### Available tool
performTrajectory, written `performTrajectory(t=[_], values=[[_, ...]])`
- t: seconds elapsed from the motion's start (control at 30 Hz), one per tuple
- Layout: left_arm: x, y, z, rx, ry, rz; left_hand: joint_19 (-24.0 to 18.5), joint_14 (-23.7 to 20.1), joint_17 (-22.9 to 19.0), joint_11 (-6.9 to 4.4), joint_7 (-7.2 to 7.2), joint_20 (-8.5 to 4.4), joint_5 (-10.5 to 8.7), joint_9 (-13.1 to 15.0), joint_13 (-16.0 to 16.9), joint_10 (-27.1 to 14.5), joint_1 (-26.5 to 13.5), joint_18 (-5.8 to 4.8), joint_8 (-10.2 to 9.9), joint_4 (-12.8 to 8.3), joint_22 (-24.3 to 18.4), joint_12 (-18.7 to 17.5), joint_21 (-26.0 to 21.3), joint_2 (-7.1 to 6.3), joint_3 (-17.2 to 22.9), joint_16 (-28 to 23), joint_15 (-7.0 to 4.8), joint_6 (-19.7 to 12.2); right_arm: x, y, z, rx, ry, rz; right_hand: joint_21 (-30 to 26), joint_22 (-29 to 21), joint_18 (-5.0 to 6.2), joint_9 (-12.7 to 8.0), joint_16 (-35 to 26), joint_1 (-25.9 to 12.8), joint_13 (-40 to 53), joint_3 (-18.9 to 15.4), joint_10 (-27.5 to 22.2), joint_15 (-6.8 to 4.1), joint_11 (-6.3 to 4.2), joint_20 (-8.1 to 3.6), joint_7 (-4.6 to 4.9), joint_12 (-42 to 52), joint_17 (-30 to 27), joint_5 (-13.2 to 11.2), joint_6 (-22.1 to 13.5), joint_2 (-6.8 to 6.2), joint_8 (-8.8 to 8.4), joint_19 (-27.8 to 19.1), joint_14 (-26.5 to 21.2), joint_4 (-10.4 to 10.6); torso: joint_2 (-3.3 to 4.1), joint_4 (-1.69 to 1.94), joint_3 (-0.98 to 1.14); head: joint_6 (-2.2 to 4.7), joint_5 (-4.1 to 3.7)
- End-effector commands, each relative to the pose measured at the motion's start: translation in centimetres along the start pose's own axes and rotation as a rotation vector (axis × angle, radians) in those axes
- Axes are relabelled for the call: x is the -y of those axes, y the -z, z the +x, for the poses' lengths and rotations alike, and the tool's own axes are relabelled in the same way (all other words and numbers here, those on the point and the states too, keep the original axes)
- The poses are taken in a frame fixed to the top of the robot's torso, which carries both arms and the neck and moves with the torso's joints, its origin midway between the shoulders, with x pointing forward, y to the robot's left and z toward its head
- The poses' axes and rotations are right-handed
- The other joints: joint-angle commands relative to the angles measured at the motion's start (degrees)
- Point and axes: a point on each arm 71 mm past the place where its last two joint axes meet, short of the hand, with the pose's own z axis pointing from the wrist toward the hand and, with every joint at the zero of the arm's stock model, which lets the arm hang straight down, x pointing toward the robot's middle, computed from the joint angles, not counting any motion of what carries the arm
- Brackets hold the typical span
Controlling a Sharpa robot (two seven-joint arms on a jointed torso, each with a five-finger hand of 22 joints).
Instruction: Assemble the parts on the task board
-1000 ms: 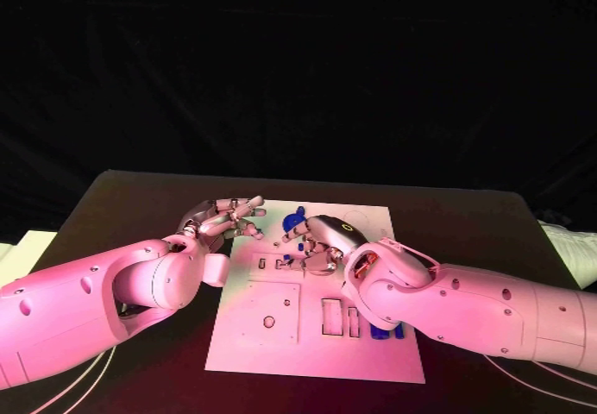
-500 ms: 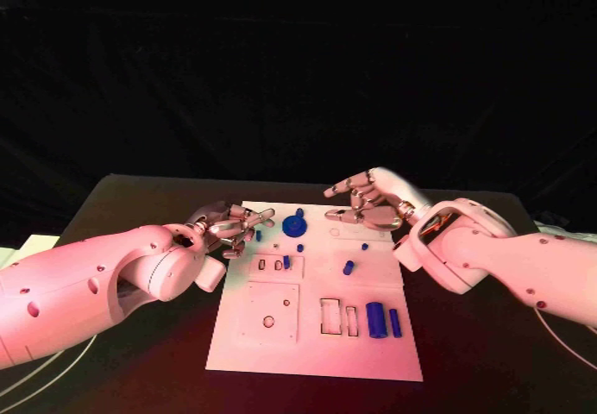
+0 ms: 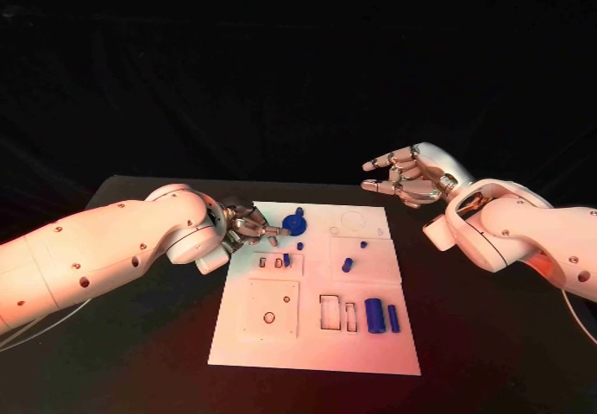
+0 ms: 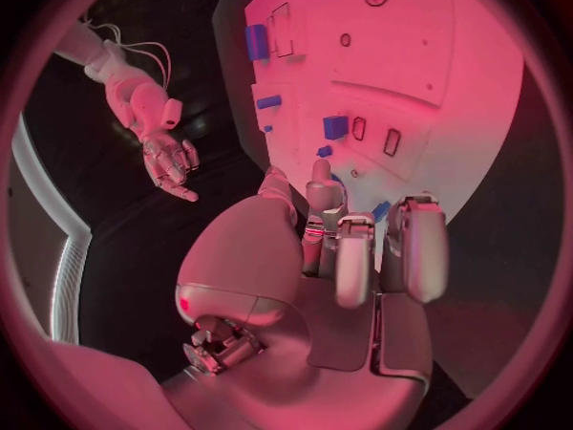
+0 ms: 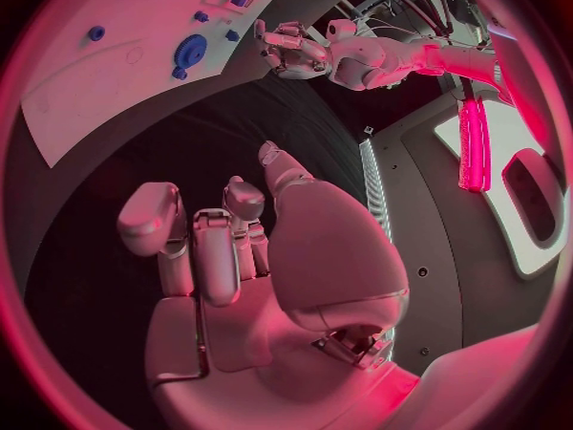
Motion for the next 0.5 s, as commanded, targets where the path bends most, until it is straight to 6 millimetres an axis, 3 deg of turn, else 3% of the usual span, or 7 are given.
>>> performTrajectory(t=[0.03,0.2,0.5], values=[[-0.3,-0.4,0.2,-0.025,-0.188,-0.131,0.6,6.1,15.1,-0.28,-0.52,-0.24,-0.48,1.7,2.6,1.5,-0.9,-1.14,1.9,-0.1,3.1,2.3,0.5,-0.07,-1.0,0.1,-0.53,0.2,0.4,0.0,0.0,-0.019,-0.021,0.034,-0.4,-0.6,0.63,0.1,-0.5,-0.7,-0.3,-0.5,-0.4,0.09,-0.12,-0.06,-0.15,-0.4,3.8,0.4,0.2,0.22,0.24,-0.7,3.4,0.0,-0.15,-0.03,0.0,-0.08,0.15],[0.5,-1.2,0.5,-0.03,-0.243,-0.166,1.4,6.1,15.1,-1.04,-1.4,-0.91,-1.04,7.0,5.8,2.8,-1.5,-1.47,6.5,-0.1,4.8,4.9,1.4,0.32,-3.2,0.1,-1.26,-1.0,0.5,0.0,-0.1,-0.021,-0.022,0.04,-1.0,-1.4,0.75,0.1,-0.8,-1.2,-0.9,-1.2,-0.7,0.06,-0.13,-0.09,-0.17,-0.9,3.5,0.4,0.2,0.33,0.26,-0.9,3.3,0.5,-0.02,-0.07,0.08,0.02,0.35],[1.4,-2.3,1.2,-0.055,-0.29,-0.189,1.8,6.1,15.1,-1.33,-1.69,-1.18,-1.43,11.0,7.2,3.2,-2.0,-1.65,9.3,0.0,5.7,5.9,1.9,0.43,-5.1,0.1,-1.43,-2.7,0.3,-0.3,0.3,-0.03,-0.025,0.038,-1.2,-1.8,0.81,0.1,-0.9,-1.4,-1.0,-1.5,-0.7,0.06,-0.14,-0.1,-0.18,-1.0,3.3,0.3,0.2,0.36,0.27,-1.1,3.3,0.6,0.11,-0.16,0.01,-0.57,0.56]])
